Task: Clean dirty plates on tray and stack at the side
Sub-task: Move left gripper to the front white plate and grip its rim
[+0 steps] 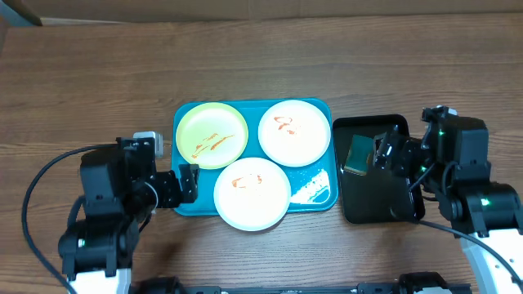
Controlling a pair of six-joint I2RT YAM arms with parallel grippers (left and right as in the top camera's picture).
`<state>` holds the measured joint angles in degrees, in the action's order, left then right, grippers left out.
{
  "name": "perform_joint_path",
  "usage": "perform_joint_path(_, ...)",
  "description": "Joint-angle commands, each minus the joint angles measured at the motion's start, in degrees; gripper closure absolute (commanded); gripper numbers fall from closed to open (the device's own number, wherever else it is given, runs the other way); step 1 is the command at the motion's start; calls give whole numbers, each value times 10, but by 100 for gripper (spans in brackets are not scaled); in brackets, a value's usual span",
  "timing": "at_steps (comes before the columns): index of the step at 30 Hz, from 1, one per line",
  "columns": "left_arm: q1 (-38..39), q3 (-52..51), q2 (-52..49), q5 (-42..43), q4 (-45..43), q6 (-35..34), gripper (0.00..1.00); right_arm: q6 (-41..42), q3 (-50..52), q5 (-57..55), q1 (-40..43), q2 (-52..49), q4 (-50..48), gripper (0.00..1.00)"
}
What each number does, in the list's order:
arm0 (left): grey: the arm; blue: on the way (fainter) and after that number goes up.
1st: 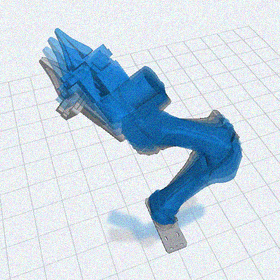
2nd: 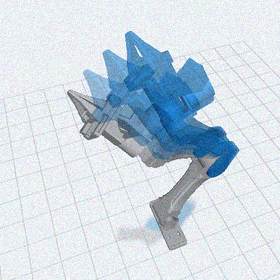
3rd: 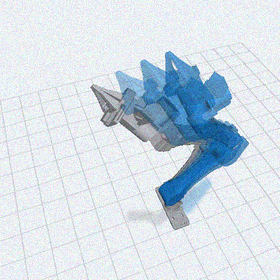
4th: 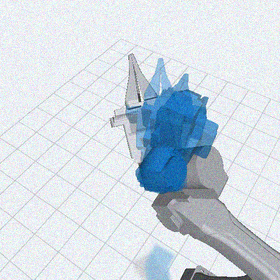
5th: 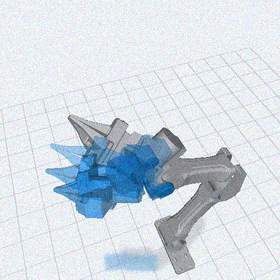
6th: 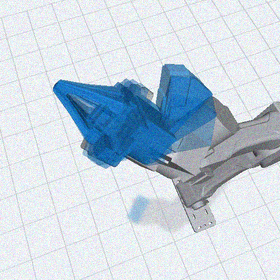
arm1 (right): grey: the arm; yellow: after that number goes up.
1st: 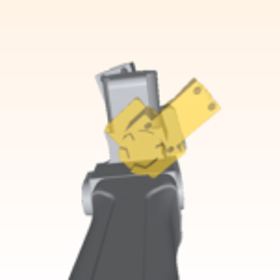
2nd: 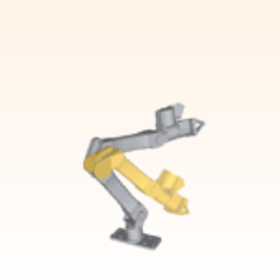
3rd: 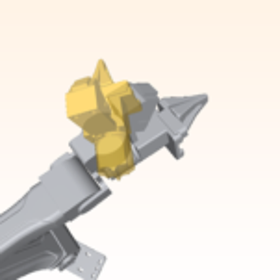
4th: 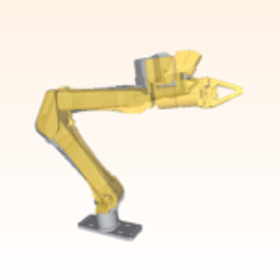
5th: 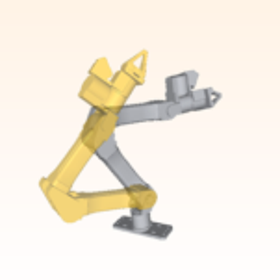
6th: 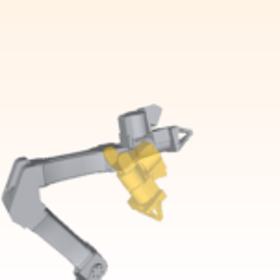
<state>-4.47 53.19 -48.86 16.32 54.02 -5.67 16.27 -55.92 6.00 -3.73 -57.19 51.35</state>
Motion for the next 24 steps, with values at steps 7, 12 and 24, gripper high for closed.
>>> perform_joint_path(7, 7, 10, -106, 77, 12, 13, 13, 1, -14, 16, 3, -31, -7, 0)
perform_joint_path(12, 44, 10, -200, 77, 33, 40, 20, 1, -14, 16, 3, -50, -7, 0)
perform_joint_path(24, 95, 10, -397, 28, 29, 35, 33, 1, -14, 16, 3, -66, -7, 0)
